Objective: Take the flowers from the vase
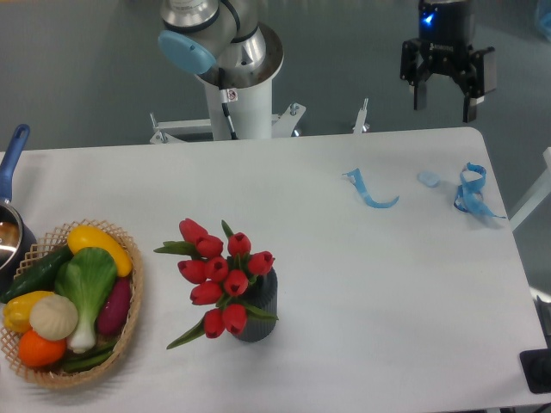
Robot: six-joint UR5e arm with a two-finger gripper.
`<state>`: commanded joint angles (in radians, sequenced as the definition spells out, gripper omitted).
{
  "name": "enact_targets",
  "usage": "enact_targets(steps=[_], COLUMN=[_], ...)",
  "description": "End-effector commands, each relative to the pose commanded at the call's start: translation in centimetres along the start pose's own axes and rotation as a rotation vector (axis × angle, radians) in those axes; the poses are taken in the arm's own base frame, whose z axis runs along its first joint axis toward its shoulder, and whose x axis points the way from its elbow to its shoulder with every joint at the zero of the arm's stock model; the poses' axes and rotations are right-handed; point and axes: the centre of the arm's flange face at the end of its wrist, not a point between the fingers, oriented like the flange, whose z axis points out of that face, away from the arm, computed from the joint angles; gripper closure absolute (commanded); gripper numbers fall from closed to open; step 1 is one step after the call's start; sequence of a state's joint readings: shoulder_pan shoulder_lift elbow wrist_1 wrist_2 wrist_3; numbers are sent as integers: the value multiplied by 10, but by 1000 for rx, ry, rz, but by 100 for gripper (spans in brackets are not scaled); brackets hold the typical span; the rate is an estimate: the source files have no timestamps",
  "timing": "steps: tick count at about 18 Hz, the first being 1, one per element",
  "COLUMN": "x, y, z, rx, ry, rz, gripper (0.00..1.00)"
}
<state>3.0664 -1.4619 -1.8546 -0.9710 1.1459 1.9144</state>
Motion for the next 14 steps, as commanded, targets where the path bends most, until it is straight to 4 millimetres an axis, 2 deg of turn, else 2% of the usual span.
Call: enact_targets(steps=[7, 11, 14], x=[5, 22, 28], y=[-3, -5, -9], z=[4, 20, 24], rx=[7, 41, 57], ry=[9, 41, 48], rz=[0, -20, -77], gripper=[0, 0, 0])
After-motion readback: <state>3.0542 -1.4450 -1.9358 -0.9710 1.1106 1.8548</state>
